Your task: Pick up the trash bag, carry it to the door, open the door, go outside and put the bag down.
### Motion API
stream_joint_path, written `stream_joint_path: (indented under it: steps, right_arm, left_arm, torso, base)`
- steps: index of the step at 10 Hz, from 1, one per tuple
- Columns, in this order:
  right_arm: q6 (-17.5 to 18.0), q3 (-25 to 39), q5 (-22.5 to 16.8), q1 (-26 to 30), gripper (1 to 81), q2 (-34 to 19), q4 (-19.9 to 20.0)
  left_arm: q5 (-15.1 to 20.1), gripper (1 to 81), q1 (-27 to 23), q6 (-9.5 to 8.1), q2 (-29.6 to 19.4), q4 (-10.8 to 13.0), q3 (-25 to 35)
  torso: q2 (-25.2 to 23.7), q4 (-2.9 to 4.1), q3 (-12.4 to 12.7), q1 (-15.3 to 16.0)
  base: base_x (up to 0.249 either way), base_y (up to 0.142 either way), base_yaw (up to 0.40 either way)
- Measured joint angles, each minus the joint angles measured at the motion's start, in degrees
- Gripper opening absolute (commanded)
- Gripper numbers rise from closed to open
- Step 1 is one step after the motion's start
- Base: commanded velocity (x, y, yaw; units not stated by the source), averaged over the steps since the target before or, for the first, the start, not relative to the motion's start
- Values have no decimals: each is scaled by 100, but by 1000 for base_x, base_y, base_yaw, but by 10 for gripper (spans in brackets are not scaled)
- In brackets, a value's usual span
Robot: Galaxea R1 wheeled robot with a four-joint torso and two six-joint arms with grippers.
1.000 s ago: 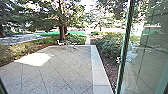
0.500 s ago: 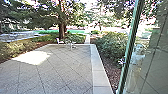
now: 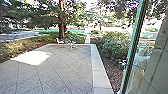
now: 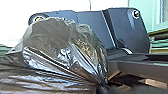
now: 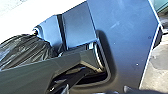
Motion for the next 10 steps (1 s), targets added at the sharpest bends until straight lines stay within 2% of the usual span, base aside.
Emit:
stream_joint_path:
  steps: [10]
  right_arm:
    - [-30,0,5,15,811,-13,-9]
  left_arm:
    - [-2,10,-2,0,-17,0,-16]
  torso:
    - [0,2,0,2]
  base:
    - [119,0,0]
